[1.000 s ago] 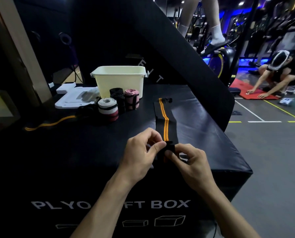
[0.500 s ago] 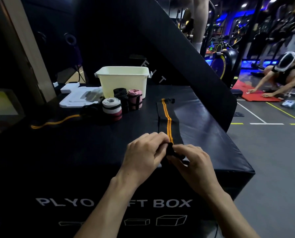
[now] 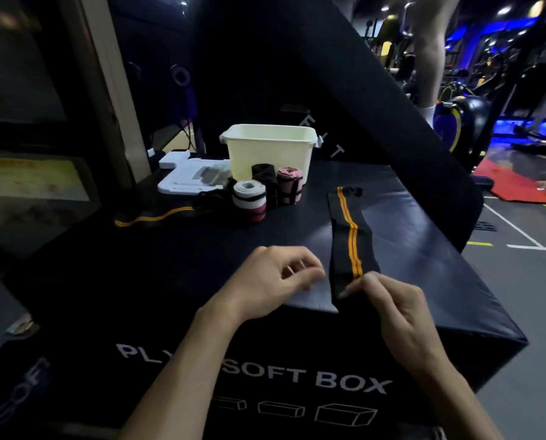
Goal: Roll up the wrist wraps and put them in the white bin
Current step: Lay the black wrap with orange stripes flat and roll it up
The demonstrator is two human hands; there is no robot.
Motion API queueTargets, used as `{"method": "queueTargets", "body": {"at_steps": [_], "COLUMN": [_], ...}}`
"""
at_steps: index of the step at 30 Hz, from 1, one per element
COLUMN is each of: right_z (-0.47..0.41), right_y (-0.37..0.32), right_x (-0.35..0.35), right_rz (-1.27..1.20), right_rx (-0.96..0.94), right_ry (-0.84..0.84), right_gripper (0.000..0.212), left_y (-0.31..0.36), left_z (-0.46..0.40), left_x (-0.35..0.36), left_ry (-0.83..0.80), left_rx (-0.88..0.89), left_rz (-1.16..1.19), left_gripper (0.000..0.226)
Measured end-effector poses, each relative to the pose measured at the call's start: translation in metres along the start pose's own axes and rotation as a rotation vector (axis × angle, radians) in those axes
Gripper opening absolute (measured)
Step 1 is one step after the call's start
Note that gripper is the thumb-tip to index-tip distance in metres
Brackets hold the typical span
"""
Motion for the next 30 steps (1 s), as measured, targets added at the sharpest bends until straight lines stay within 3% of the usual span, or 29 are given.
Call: {"method": "queueTargets", "body": {"at_steps": [2,6,7,9,11,19,23,30], "right_z": [-0.003,-0.014,-0.017,-0.023,-0.028,-0.033,-0.031,-0.021], "right_y": [-0.002,0.002,0.003,0.005,0.006,0.012,0.009,-0.006], "right_x": [0.000,0.002,0.002,0.006,0.008,0.003,0.001,-0.004], "right_rz": [-0.057,-0.009,0.001,-0.017,-0.062,-0.096,-0.136,-0.187], "right_rx": [0.029,0.056,0.060,0.075,0.086,0.142,0.167,0.174], "right_ry": [0.003,-0.039,-0.050,-0.062,-0.048,-0.014,-0.023,-0.031], "right_gripper": [0.053,0.050,0.050,0.050,0.052,0.062,0.064,0.065], "left_y": [-0.018,-0.079,-0.094,-0.124,-0.144,-0.164,-0.135,-0.017], "left_z": [-0.007,-0.023,-0.023,-0.017,-0.010,-0.010,-0.007,0.013], "left_x": [-0.038,-0.128,-0.144,-0.171,-0.189,-0.203,-0.200,-0.208], "left_ry": [0.139,0.351,0.340,0.294,0.264,0.198,0.311,0.647], "left_rx": [-0.041,-0.242,-0.324,-0.524,-0.660,-0.861,-0.627,0.078], "left_rz": [-0.087,-0.491,-0.590,-0.738,-0.739,-0.707,-0.794,-0.494], "left_gripper": [0.007,0.004,0.002,0.022,0.038,0.061,0.036,0.046]}}
Point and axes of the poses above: each hand's wrist, its own z-axis away from the middle knuckle, its own x-axis out of the palm, y = z × x, the point moved 5 cm from there along -z, towards the middle knuckle, and after that the axes turned 14 degrees about z, right-handed, at the moved point
